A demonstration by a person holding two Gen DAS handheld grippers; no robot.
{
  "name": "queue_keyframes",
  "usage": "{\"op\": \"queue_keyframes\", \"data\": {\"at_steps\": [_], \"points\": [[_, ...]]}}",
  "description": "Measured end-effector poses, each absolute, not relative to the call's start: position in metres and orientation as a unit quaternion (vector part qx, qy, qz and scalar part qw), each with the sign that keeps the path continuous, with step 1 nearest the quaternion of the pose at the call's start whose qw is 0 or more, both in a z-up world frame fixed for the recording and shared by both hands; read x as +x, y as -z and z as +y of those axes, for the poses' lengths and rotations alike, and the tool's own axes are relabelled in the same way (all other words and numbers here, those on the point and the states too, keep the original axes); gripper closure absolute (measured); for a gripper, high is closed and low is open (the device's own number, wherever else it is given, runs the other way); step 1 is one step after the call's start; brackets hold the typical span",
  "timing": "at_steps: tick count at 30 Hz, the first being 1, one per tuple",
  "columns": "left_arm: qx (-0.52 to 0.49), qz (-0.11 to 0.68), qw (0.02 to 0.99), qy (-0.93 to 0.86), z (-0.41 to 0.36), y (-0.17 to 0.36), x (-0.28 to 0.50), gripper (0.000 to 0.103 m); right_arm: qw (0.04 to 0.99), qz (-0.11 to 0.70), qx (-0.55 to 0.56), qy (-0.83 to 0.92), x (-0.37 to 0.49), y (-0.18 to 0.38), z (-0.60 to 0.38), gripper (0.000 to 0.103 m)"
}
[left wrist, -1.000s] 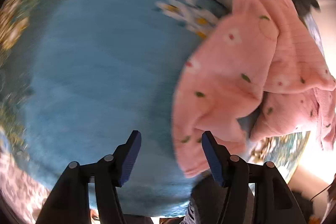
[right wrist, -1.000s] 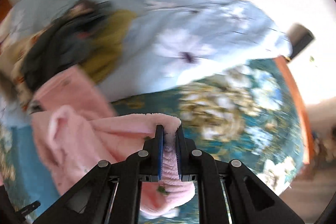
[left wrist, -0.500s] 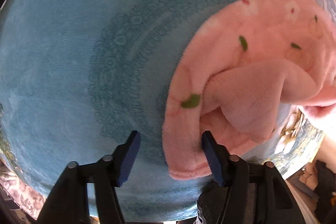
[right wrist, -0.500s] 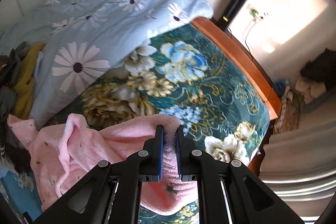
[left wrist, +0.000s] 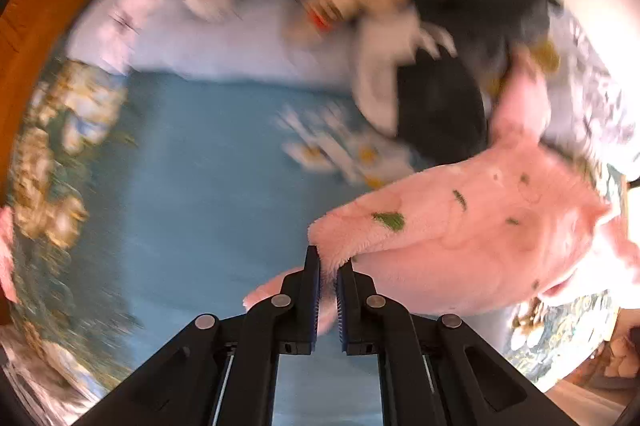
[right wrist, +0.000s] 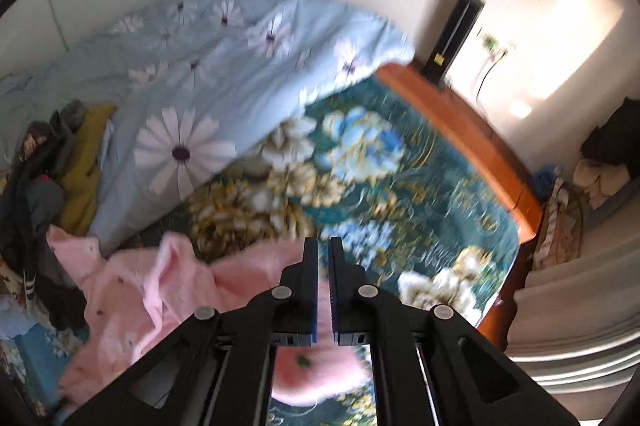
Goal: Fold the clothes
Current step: 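Grasp a pink garment edge with the right gripper while the left gripper holds another edge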
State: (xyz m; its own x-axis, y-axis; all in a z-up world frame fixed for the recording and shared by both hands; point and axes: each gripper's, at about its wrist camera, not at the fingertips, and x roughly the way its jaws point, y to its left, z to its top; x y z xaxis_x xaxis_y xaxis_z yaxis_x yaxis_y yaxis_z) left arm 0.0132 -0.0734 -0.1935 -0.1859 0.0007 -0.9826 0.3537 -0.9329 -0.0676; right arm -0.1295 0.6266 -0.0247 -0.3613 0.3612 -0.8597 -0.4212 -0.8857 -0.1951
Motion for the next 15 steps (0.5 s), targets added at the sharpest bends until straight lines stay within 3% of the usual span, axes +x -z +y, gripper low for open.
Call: {"op": "queue_keyframes", "data": {"at_steps": [5,13,15], "points": [[0.618,0.096,0.129,0.770,-0.094,0.161,0.045,0.095,0.219,0.042,-0.504,-0.835,-0.104,0.010,0.627,0.099],[0.644,0.126,0.168,0.736,-0.113,0.172,0.070,0.095,0.137,0.197,-0.569,-0.786,-0.075,0.103,0.617,0.097],[0.649,0.130,0.174,0.729,-0.113,0.172,0.074,0.095,0.120,0.220,-0.590,-0.767,-0.079,0.134,0.607,0.091]]}}
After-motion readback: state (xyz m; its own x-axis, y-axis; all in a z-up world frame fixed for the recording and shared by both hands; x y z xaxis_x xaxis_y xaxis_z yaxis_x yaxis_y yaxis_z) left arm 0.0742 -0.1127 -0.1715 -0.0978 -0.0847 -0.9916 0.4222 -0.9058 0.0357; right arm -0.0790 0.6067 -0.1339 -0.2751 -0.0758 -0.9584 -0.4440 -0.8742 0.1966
